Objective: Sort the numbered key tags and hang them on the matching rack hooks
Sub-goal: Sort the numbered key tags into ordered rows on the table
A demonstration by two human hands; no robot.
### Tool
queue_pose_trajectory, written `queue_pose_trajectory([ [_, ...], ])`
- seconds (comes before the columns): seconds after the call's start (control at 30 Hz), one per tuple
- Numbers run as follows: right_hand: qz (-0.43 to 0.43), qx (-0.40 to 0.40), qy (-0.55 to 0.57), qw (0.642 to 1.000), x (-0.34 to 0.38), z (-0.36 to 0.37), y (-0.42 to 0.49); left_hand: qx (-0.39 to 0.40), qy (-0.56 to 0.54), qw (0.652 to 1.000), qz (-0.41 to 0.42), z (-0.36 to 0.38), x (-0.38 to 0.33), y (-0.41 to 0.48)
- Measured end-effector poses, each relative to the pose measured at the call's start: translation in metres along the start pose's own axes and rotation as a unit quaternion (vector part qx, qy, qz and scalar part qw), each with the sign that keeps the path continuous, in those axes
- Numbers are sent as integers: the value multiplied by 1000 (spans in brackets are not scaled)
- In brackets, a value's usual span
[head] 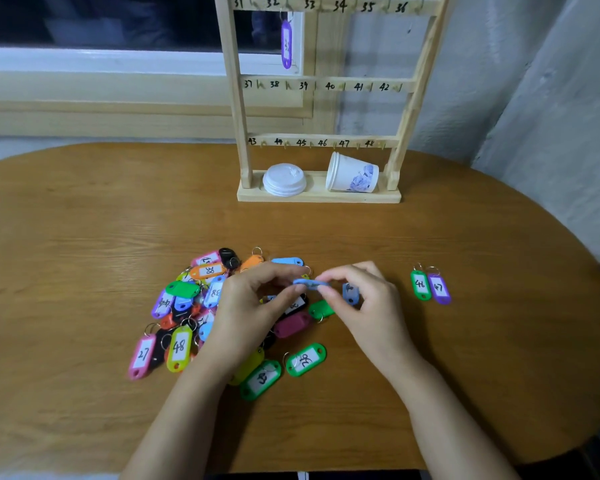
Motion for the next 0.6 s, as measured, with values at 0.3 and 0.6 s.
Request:
queue_pose_trajectory([
  [0.3,133,-98,162,973,-18,-30,5,95,180,977,66,27,-4,10],
  [0.6,181,-52,213,959,-19,-33,5,138,261,954,48,30,4,10],
])
Point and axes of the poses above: each hand's wrist, its own y-axis towards the middle knuckle, its own z-axis out of the palm, x = y × z, the point moved 4 cm from there along y, towards the middle knuckle, and after that the axes turned 11 degrees about z, right-handed, at the moved point
